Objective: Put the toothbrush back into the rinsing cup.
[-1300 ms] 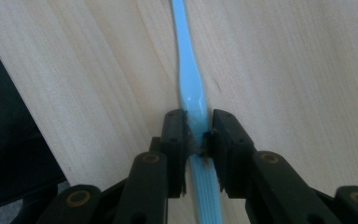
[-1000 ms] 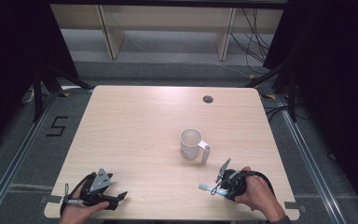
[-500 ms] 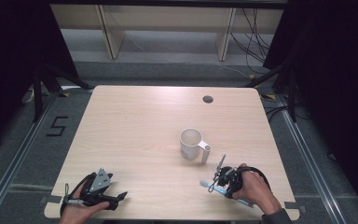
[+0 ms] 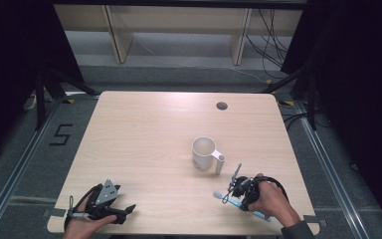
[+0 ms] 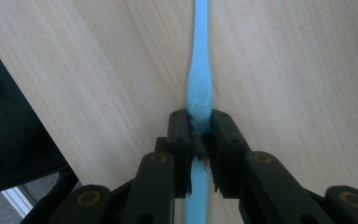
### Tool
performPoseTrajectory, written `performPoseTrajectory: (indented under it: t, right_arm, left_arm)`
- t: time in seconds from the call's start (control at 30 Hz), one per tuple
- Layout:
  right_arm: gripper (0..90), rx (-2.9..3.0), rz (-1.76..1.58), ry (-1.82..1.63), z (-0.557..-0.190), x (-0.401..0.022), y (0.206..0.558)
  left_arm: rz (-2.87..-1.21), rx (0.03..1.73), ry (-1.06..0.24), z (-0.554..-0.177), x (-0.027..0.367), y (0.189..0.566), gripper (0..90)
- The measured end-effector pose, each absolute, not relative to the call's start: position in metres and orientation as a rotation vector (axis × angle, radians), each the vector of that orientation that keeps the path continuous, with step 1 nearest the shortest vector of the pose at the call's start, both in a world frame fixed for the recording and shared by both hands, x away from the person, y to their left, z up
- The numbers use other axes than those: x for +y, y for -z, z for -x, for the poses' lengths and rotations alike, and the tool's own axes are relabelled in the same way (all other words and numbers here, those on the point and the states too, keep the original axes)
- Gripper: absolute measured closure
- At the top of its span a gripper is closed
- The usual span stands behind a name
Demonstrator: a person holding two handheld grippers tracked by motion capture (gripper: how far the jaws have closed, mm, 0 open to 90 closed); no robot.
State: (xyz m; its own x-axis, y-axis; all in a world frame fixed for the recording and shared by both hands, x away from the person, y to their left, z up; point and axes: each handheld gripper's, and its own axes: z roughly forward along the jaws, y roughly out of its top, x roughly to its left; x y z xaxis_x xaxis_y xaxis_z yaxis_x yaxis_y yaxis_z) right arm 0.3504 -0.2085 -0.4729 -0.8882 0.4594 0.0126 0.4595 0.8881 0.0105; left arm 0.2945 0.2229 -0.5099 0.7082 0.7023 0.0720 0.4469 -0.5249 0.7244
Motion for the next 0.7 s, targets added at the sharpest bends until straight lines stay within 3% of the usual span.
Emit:
performPoseTrajectory:
  t: [0.27, 0.7]
  right_arm:
    - [79.6, -3.065, 0.809, 0.238, -0.341, -0.214, 0.453]
    - [79.6, -3.07, 0.949, 0.971, -0.34, -0.229, 0.43]
  left_arm:
    - [-2.219, 0.874, -0.477, -0.295, 0.223, 0.51, 15.3]
    - [-2.218, 0.87, -0.479, -0.295, 0.223, 0.51, 15.3]
